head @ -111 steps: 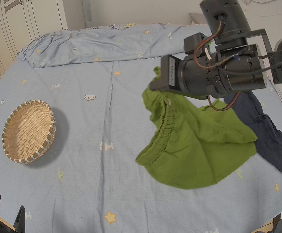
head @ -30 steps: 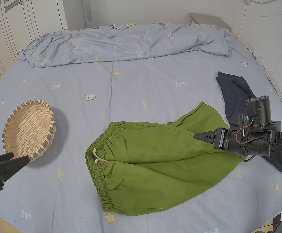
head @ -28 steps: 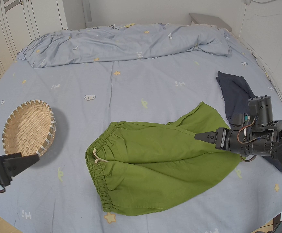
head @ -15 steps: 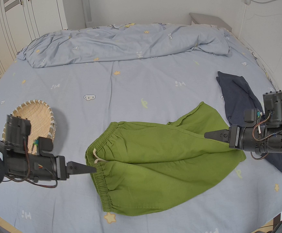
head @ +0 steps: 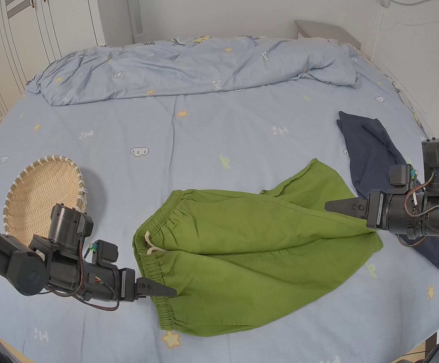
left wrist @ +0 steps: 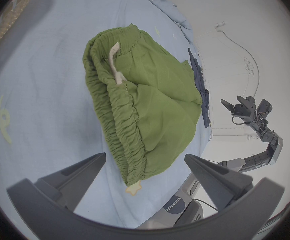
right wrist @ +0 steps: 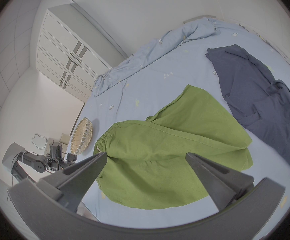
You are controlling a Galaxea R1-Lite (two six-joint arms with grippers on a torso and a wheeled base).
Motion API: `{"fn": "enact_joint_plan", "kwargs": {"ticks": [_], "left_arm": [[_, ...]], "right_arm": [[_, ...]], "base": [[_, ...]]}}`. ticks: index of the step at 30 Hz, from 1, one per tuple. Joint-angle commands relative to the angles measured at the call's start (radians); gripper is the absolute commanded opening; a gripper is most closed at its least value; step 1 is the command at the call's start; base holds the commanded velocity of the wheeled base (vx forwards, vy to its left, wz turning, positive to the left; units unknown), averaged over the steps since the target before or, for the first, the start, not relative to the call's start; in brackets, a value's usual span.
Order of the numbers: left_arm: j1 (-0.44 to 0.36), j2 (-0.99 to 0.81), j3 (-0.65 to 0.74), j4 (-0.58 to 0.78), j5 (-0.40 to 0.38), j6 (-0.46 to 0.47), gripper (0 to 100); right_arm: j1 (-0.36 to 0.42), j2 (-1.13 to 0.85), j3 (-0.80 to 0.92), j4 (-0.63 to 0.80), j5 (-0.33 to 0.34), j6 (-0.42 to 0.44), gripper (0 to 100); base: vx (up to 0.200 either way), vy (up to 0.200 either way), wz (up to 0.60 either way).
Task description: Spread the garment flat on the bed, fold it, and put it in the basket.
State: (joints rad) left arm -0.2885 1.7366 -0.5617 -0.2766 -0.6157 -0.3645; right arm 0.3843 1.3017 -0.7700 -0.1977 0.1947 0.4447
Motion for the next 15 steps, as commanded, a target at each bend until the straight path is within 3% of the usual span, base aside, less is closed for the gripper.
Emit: {"fn": "enact_joint_plan", "kwargs": {"ticks": [1,8,15], "left_arm": [[-0.003,0.037,-0.024,0.000,0.001,-0.001,100],[-0.003,0.106,-0.110,0.000,0.002,-0.001,100],[-0.035,0.104,-0.110,0.000,0.002,-0.001,100]], "right_arm": [[0.001,-0.001,0.001,-0.002,0.000,0.000,100],[0.001,-0.001,0.005,-0.002,0.000,0.000,100],[0.001,-0.001,0.005,-0.003,0.000,0.000,100]], "base": [[0.000,0.000,0.00],[0.000,0.000,0.00],[0.000,0.000,0.00]]}}
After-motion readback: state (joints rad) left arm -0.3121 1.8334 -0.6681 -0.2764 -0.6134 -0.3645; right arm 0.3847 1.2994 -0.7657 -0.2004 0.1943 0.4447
